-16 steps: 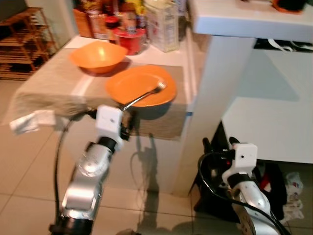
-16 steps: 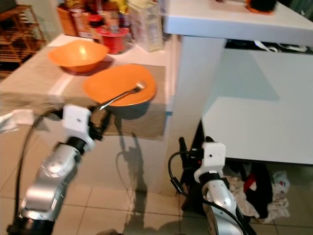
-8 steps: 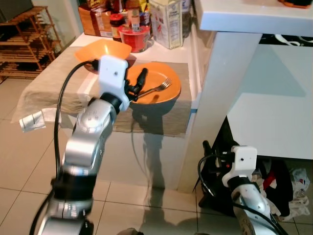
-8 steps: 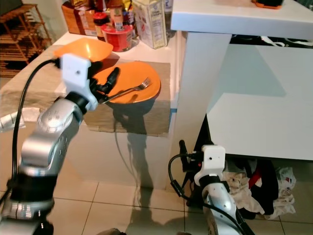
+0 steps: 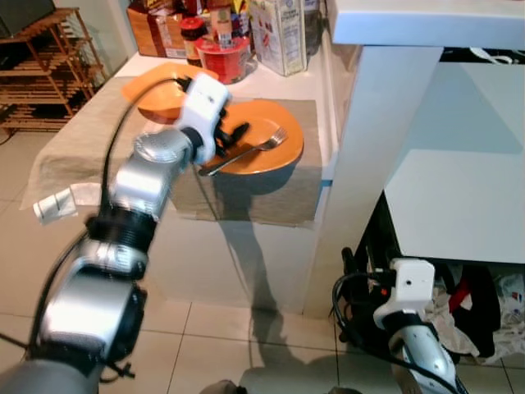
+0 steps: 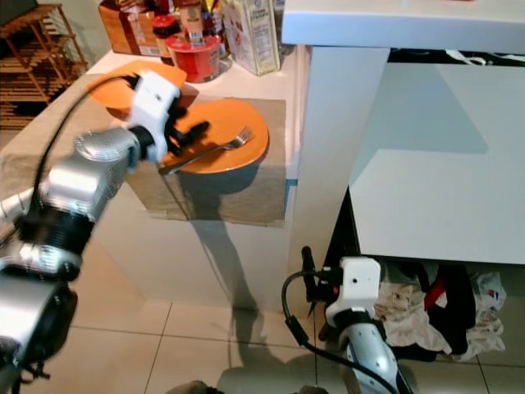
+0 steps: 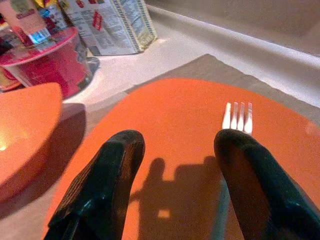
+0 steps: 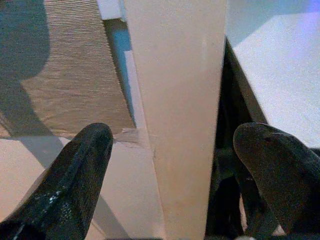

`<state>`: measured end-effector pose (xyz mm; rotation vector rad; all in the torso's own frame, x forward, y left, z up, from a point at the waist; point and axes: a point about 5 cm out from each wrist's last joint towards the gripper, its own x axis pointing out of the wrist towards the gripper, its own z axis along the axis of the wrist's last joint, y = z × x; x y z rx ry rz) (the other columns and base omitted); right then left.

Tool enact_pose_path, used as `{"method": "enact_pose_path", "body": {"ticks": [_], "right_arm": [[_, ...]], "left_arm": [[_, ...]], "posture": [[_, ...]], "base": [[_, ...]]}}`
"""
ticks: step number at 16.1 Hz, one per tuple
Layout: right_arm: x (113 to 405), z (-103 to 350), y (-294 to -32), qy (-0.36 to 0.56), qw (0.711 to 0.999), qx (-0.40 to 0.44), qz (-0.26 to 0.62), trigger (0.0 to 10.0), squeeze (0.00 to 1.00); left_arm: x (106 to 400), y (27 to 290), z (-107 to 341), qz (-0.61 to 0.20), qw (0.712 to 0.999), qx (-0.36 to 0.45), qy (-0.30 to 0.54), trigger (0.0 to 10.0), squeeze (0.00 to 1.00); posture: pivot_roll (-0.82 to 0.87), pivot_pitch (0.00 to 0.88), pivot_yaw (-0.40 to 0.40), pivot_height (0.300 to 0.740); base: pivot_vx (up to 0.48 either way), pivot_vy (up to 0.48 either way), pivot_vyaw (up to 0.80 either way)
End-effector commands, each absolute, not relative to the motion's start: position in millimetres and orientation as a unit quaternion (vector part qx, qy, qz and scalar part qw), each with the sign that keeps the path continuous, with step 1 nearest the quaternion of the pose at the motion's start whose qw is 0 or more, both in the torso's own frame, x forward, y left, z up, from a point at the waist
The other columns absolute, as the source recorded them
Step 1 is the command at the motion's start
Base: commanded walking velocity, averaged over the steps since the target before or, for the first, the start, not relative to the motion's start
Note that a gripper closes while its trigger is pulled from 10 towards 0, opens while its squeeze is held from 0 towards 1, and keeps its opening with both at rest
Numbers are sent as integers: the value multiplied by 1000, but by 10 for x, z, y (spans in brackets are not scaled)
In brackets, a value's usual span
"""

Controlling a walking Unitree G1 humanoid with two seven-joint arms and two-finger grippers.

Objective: Setting the table

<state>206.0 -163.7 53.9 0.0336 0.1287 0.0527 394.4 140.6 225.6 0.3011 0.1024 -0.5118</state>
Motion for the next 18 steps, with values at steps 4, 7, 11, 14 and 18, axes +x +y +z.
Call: {"method": "enact_pose_path", "body": {"ticks": [4,7,11,14,18], "right_arm": [[2029,574,-1649,65,997,15,24,10000,0],[2009,564,-1654,69,997,16,19,10000,0],[2011,593,-1644,65,997,21,22,10000,0],[2053,812,-1589,36,997,27,57,10000,0],[2096,1099,-1496,10,990,37,135,10000,0]], "left_arm": [[4050,1452,2292,-273,946,161,65,10000,0],[4071,1405,2357,-307,937,152,66,10000,0],[4066,1379,2203,-331,924,165,97,10000,0],[4054,1365,2139,-348,916,164,113,10000,0],[4048,1339,2109,-362,908,173,122,10000,0]], "posture": [[-134,53,88,727],[-139,54,93,727],[-141,54,97,727],[-149,46,95,727],[-153,33,94,727]], "base": [[0,0,0],[0,0,0],[0,0,0],[0,0,0],[0,0,0]]}}
